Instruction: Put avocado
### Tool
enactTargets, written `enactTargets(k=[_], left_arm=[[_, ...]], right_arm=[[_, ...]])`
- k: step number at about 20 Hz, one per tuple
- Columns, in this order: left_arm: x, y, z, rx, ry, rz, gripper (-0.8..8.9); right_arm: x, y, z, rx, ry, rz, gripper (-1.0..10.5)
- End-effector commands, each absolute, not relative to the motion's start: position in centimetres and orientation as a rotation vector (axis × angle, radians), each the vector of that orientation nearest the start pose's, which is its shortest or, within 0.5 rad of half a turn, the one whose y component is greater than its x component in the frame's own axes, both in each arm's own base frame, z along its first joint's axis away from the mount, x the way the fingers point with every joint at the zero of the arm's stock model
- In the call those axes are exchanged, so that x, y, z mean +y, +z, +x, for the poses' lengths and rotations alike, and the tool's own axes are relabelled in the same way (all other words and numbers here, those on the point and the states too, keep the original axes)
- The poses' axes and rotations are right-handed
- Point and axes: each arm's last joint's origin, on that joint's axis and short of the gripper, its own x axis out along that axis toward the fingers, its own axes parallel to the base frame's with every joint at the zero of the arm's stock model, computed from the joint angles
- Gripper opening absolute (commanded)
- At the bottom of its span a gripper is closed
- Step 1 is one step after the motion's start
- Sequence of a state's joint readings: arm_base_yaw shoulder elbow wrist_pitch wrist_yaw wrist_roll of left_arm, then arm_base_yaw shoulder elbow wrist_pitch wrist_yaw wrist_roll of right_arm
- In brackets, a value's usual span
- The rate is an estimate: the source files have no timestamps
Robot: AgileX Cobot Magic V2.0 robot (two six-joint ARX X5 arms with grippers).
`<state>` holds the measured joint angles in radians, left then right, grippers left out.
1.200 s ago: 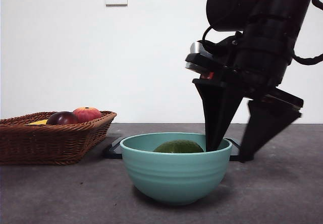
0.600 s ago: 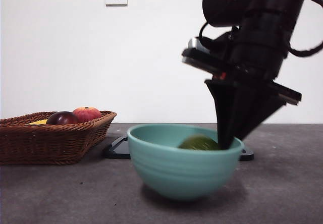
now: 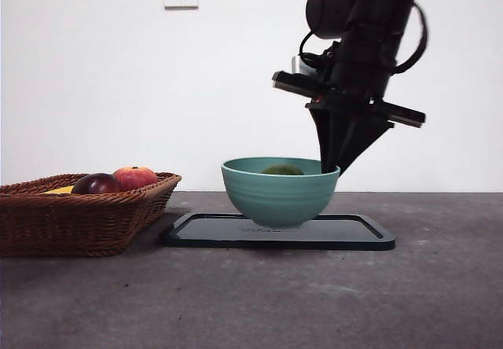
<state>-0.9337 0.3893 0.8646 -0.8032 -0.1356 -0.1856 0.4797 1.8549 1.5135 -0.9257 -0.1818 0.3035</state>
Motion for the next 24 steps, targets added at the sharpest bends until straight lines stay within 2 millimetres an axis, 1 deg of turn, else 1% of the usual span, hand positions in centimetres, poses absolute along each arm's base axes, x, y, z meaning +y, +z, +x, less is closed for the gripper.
enactTargets(k=[1,4,6,9,13,14,16,17,18,20,21,22,24], left_arm=[[-4.4,34.2,3.7,0.344,-0.765,-0.018,5.62],[-4.4,34.2,3.7,0.344,-0.765,-0.018,5.62],[-4.4,34.2,3.7,0.344,-0.765,-0.018,5.61],[-4.4,34.2,3.7,0.344,-0.765,-0.018,5.62],[-4.4,34.2,3.7,0.344,-0.765,-0.018,5.62],[-4.4,34.2,3.7,0.344,-0.765,-0.018,5.62],[-4.4,34.2,3.7,0.344,-0.765,-0.018,5.62],[-4.4,34.2,3.7,0.344,-0.765,-0.018,5.62],[-4.4,34.2,3.7,0.344,-0.765,-0.018,5.62],[-4.4,34.2,3.7,0.344,-0.765,-0.018,5.61],[-4.4,34.2,3.7,0.344,-0.765,-0.018,5.62],[-4.4,34.2,3.7,0.343,-0.766,-0.019,5.62],[-4.4,34.2,3.7,0.343,-0.766,-0.019,5.61]], right_arm=[[18.3,24.1,35.0,1.313,0.375,0.065,0.1],[18.3,23.7,38.0,1.319,0.342,0.091,0.1],[18.2,22.7,39.7,1.330,0.316,0.110,0.1],[18.2,21.8,40.4,1.337,0.291,0.123,0.1],[18.5,21.3,40.6,1.330,0.294,0.121,0.2],[18.5,21.3,40.6,1.327,0.293,0.121,0.8],[18.2,21.5,40.6,1.328,0.266,0.109,2.8],[17.6,22.3,40.5,1.331,0.232,0.100,3.7],[17.0,23.6,40.4,1.321,0.202,0.085,4.4],[15.7,27.5,39.3,1.286,0.183,0.037,5.5],[15.1,29.8,38.1,1.251,0.176,0.004,5.9],[14.5,32.2,36.5,1.209,0.155,-0.029,6.0],[13.3,37.0,32.2,1.129,0.153,-0.102,6.0]])
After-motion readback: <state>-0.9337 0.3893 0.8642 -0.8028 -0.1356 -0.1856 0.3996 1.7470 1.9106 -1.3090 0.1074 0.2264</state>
